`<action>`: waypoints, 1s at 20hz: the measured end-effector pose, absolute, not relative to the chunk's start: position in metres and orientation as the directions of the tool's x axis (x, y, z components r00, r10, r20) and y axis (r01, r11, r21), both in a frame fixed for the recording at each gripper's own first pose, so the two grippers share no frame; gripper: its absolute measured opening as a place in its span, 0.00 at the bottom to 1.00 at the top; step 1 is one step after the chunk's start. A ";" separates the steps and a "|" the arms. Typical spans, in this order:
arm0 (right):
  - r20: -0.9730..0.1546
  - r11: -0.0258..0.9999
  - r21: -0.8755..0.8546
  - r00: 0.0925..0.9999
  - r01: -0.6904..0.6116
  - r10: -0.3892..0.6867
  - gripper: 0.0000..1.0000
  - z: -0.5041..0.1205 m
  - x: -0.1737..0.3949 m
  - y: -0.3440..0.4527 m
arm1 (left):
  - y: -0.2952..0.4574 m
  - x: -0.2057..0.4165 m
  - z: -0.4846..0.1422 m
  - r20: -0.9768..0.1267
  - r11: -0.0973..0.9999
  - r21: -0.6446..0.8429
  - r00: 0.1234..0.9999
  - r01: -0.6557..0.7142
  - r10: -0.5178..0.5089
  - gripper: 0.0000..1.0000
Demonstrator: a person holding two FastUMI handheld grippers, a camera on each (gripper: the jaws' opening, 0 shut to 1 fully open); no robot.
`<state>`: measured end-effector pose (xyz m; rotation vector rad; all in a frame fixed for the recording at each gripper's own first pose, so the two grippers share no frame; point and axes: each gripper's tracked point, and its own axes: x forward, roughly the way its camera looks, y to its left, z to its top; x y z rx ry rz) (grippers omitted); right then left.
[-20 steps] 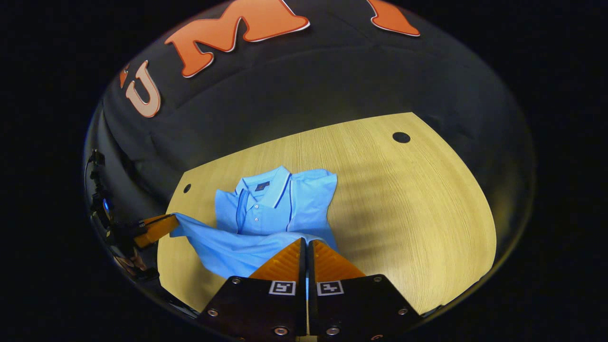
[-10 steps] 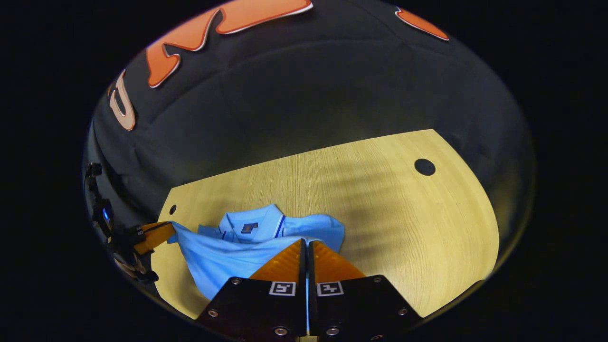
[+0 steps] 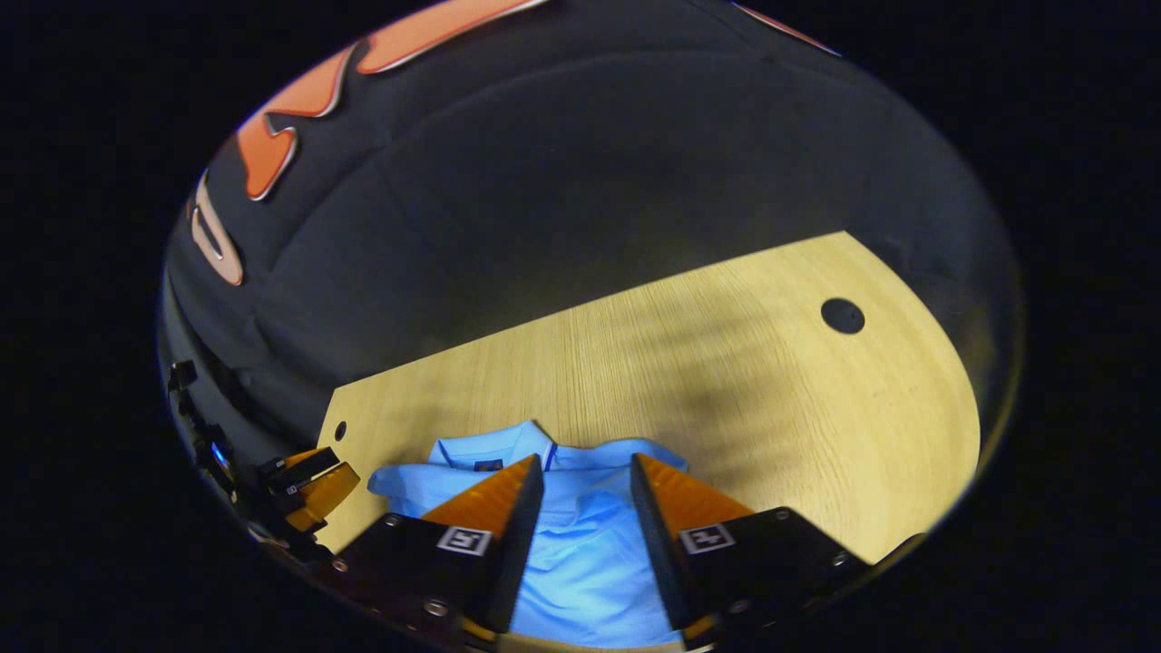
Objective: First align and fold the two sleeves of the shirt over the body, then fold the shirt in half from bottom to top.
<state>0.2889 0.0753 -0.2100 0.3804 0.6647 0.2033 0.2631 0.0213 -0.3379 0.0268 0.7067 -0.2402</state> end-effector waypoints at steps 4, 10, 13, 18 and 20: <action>-0.502 0.939 0.319 0.818 -0.127 0.281 0.98 -0.172 0.256 0.070 | 0.020 0.241 -0.286 -0.572 0.980 -0.061 0.798 0.191 -0.191 1.00; -0.356 0.952 0.228 0.892 -0.204 0.277 0.98 -0.102 0.182 0.066 | 0.003 0.166 -0.194 -0.431 0.987 -0.026 0.889 0.159 -0.154 0.99; -0.258 0.954 0.185 0.925 -0.235 0.278 0.98 -0.070 0.139 0.063 | -0.005 0.119 -0.152 -0.351 0.990 -0.035 0.926 0.135 -0.139 0.99; -0.115 0.943 0.155 0.942 -0.296 0.315 0.98 -0.032 0.053 0.061 | -0.019 0.039 -0.091 -0.212 0.995 -0.030 0.973 0.092 -0.096 0.98; -0.075 0.938 0.142 0.942 -0.315 0.328 0.97 -0.020 0.022 0.056 | -0.026 0.006 -0.077 -0.167 0.997 -0.026 0.983 0.077 -0.081 0.98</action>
